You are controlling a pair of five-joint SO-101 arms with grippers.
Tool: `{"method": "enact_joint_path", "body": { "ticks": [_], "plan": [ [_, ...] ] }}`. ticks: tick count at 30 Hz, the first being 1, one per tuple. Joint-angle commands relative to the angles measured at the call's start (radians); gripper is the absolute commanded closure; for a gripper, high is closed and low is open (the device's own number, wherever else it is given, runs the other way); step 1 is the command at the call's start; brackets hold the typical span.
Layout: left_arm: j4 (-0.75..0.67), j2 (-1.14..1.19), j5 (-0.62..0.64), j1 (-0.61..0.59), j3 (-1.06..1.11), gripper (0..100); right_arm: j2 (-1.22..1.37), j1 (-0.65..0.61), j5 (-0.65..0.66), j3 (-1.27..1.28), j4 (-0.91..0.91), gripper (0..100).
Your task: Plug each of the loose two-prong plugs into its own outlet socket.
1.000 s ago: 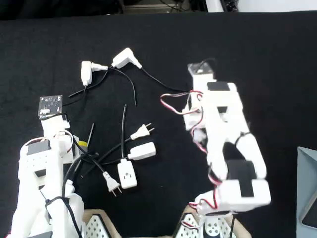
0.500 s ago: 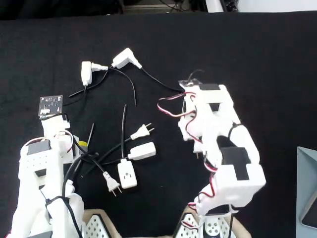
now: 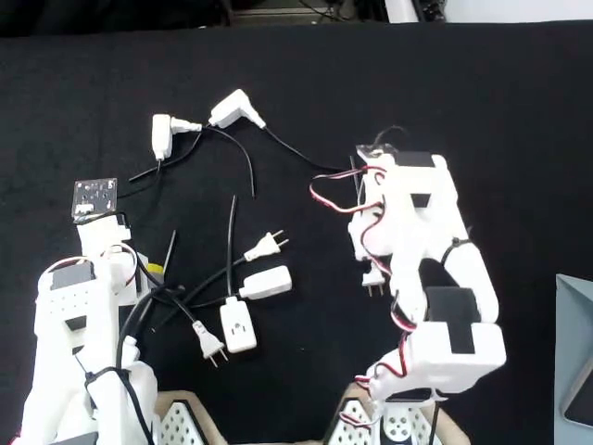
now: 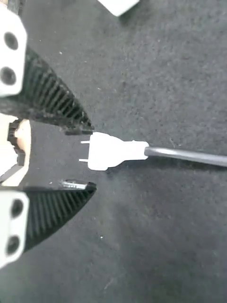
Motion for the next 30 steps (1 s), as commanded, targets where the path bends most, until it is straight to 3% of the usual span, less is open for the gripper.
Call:
{"method": "enact_joint_path", "body": {
  "ticks": [1,11,21,26,30],
  "plan": [
    [-0.015,-0.015,-0.009,-0.004,-0.004,73,0.03,0.037,-0.012,0.004,-0.072,82.8],
    [-0.015,-0.017,-0.009,-0.002,-0.004,73,0.09,-0.005,-0.015,0.008,-0.049,82.8],
    [-0.015,-0.017,-0.009,-0.002,-0.004,73,0.093,-0.1,-0.129,0.01,-0.038,83.2],
    [-0.015,-0.017,-0.009,-0.002,-0.004,73,0.093,-0.094,-0.127,0.012,-0.038,92.8],
    [-0.015,-0.017,-0.009,-0.002,-0.004,73,0.093,-0.097,-0.127,0.031,-0.043,94.1]
  ]
}}
